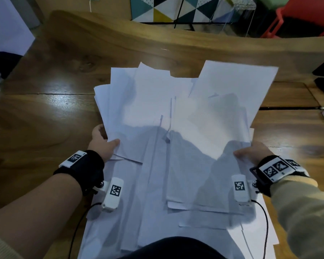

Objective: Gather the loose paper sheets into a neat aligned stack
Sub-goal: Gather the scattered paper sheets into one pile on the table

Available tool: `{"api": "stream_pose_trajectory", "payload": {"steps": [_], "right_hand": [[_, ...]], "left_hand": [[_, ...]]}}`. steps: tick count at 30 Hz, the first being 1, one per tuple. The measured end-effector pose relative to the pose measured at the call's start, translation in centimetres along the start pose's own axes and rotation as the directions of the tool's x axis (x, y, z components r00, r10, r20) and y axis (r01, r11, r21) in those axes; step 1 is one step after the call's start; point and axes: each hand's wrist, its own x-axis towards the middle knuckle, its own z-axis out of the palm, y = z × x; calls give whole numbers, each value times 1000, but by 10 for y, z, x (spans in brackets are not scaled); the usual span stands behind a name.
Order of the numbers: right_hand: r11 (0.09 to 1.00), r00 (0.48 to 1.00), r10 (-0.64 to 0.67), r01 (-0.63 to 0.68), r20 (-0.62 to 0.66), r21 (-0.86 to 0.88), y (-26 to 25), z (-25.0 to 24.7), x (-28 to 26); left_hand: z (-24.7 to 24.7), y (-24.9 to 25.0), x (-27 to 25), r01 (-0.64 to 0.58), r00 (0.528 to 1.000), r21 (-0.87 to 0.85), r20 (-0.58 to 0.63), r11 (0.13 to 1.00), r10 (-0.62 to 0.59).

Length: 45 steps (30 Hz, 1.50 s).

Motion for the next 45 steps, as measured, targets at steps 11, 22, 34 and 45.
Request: {"api": "stream_pose_trajectory", "payload": {"steps": [11, 22, 34, 45], "right_hand": [[992, 967, 19, 14, -255, 128, 2, -16, 0], [997, 997, -70, 70, 19, 32, -25, 9, -5], [967, 964, -164, 199, 211, -157, -52, 27, -9], [992, 962, -117, 125, -247, 17, -64, 20, 1]], "left_hand": [[2, 9, -11, -52, 998, 229, -26, 972, 60], [9, 9, -16, -58, 998, 57, 43, 997, 55], [1, 0, -7, 84, 965, 107, 241, 991, -108], [0, 3, -15, 95, 949, 7, 302, 995, -93]]}}
